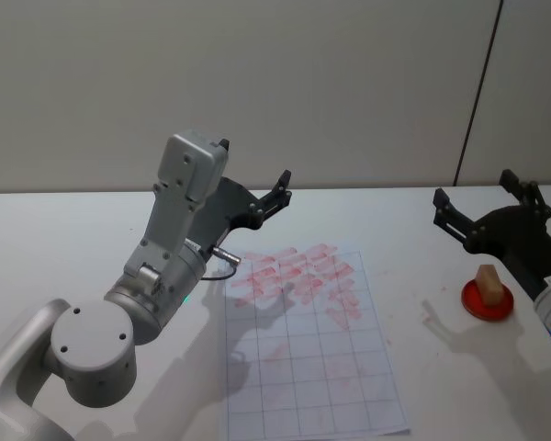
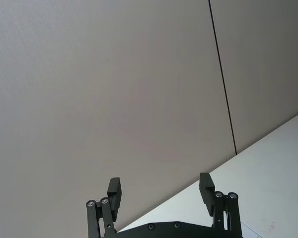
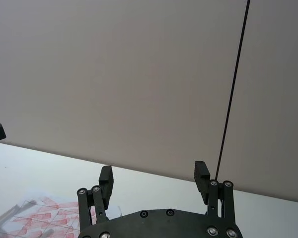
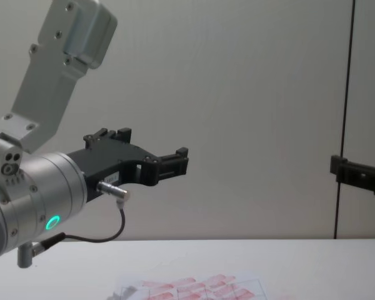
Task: Use the one hand to pick up the stamp and affix it onto the A4 paper.
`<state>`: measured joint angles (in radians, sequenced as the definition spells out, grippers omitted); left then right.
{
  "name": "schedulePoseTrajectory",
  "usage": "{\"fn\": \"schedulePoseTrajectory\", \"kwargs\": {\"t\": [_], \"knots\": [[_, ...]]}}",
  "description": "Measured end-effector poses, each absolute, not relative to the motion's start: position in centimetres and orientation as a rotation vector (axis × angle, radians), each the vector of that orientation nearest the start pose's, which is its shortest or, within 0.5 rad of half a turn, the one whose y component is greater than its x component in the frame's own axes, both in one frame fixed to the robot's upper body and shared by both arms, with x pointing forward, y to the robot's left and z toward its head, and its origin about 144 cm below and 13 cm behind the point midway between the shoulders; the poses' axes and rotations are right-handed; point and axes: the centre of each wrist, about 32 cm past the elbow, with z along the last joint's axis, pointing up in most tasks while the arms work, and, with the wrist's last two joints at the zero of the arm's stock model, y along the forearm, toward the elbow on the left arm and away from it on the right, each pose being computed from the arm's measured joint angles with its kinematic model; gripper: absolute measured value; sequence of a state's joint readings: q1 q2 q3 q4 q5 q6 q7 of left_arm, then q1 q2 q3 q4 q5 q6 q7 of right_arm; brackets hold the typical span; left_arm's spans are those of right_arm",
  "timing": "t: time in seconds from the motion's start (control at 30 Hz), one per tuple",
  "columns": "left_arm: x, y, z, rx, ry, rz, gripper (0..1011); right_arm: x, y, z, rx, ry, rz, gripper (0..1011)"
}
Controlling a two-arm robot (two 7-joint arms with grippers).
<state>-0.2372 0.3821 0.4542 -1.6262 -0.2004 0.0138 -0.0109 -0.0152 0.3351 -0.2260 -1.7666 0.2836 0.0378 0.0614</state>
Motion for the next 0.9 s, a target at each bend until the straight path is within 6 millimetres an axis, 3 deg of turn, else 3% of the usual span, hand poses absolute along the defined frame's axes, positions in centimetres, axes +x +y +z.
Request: {"fn": "schedulePoseTrajectory", "kwargs": {"t": [0.9], "knots": [[49.2, 19.8, 120.4, 0.061, -0.268, 1.124, 1001, 44.0, -22.3, 118.6, -0.168, 0.097, -1.412, 1001]]}}
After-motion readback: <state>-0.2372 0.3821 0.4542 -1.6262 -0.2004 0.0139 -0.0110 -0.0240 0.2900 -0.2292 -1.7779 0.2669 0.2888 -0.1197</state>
